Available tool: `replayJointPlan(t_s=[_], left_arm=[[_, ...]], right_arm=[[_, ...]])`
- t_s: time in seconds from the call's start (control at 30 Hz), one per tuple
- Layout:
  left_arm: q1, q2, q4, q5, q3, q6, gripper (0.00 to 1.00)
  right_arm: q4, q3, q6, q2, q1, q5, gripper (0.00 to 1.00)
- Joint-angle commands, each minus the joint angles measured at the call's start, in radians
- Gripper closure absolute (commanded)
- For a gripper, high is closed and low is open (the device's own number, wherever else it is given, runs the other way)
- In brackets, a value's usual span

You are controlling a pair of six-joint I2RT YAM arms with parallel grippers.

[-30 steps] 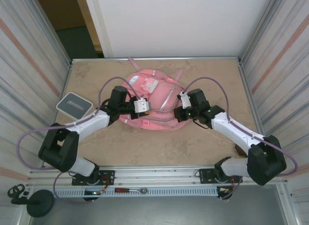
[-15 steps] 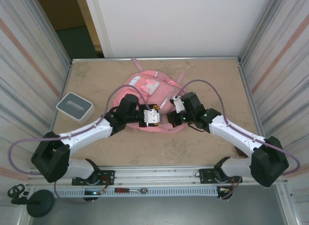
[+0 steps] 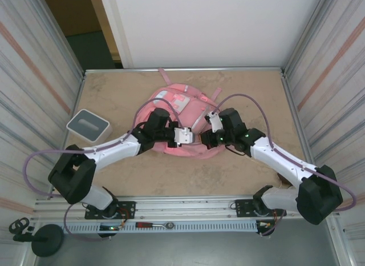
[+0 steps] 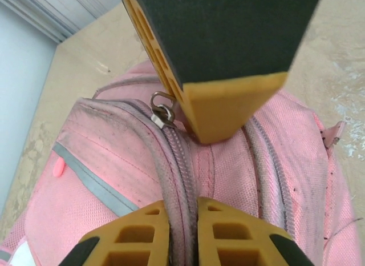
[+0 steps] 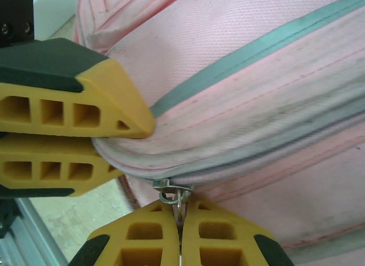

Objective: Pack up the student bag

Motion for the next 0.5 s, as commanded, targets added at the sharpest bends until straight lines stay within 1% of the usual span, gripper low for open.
replayJointPlan(t_s=[0.0,0.07,0.13,0.23,0.33,0.4,0.47], left_arm=[[0.085,-0.093,0.008,0.049,-0.058,-0.027,0.92],[0.115,-0.124,0.024,0.087,-0.094,-0.042,0.92],[0.138,-0.156,0.027,0.1,-0.122,-0.055,0.92],[0.169,-0.201,0.024,0.105,-0.163,-0.069,0.92],[0.202,-0.241,0.048,0.082,-0.217,-0.086,0.91],[0.215,-0.265,0.059,0.053,-0.247,-0.088,0.84],[0.213,-0.282,0.047,0.065,-0.251,-0.101,0.77]], right_arm=[[-0.09,0.019,-0.021,0.003,-0.088,0.049,1.0],[-0.121,0.043,-0.016,0.035,-0.11,0.089,1.0],[-0.142,0.074,-0.013,0.07,-0.12,0.11,1.0],[-0.137,0.106,-0.007,0.107,-0.115,0.097,1.0],[-0.114,0.125,-0.004,0.123,-0.088,0.078,1.0],[-0.092,0.13,-0.004,0.126,-0.059,0.059,1.0],[-0.072,0.133,-0.001,0.129,-0.033,0.045,1.0]])
